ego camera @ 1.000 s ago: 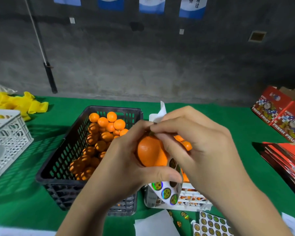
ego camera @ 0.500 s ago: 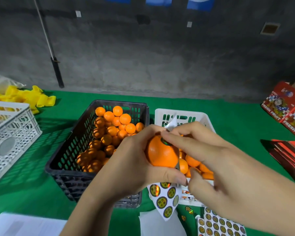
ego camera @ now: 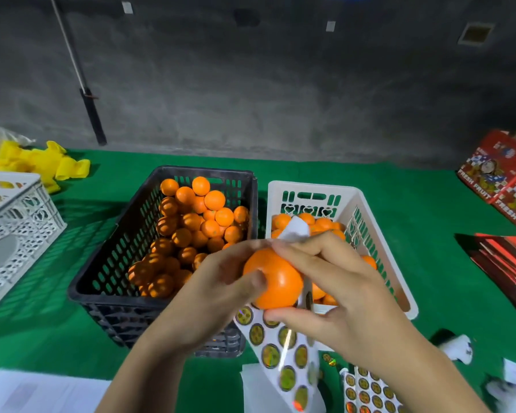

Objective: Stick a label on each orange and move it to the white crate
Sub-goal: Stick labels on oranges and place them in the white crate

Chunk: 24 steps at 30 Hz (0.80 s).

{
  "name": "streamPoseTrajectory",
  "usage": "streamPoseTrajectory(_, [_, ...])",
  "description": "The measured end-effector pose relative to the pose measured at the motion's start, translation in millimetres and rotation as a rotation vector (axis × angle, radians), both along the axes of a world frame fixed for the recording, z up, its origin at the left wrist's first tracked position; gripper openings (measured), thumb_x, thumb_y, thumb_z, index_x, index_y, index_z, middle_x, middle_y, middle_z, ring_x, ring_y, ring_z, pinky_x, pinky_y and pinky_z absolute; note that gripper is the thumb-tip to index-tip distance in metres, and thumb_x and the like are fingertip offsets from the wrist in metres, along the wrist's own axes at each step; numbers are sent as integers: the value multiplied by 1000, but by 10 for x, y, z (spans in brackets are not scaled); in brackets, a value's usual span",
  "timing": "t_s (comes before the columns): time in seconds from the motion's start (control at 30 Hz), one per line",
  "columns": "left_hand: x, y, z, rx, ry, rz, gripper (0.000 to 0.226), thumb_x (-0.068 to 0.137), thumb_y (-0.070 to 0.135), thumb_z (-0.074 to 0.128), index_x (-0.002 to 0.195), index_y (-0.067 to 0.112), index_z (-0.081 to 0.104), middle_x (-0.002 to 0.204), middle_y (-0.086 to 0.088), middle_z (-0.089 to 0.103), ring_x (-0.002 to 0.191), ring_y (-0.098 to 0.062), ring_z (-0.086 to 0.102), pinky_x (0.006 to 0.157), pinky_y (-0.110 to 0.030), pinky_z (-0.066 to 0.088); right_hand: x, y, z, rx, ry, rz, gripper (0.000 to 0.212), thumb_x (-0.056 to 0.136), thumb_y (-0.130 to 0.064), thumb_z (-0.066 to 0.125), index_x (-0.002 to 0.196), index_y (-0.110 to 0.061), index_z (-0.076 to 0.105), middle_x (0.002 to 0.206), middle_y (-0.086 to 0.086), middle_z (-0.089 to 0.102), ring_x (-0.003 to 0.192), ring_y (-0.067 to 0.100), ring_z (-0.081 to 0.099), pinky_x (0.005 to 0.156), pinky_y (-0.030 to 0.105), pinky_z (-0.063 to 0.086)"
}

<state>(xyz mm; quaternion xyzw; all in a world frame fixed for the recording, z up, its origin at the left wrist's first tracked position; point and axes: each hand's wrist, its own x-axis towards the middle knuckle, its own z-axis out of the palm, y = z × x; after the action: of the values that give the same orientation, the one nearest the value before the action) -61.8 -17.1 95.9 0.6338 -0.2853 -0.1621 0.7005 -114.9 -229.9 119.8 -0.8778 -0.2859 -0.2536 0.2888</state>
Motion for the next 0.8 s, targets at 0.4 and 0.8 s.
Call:
streamPoseTrajectory(0.4, [330, 201, -717, -171, 333, 261, 76, 93, 14, 77, 159, 30, 43, 139, -26, 61, 130, -33, 56, 117, -67, 40, 654, -872, -1138, 138, 267, -607, 77, 77, -33, 88, 145, -7, 60, 119, 4, 49, 85, 17, 56, 87, 36, 49])
streamPoseTrajectory(0.8, [429, 62, -952, 250, 97, 112, 38, 110, 6, 48, 141, 24, 63, 135, 2, 72, 124, -19, 68, 100, -36, 54, 1293, -817, -1622, -394, 491, -741, 59, 104, -32, 57, 160, -34, 38, 142, 8, 49, 118, 36, 43, 100, 45, 37])
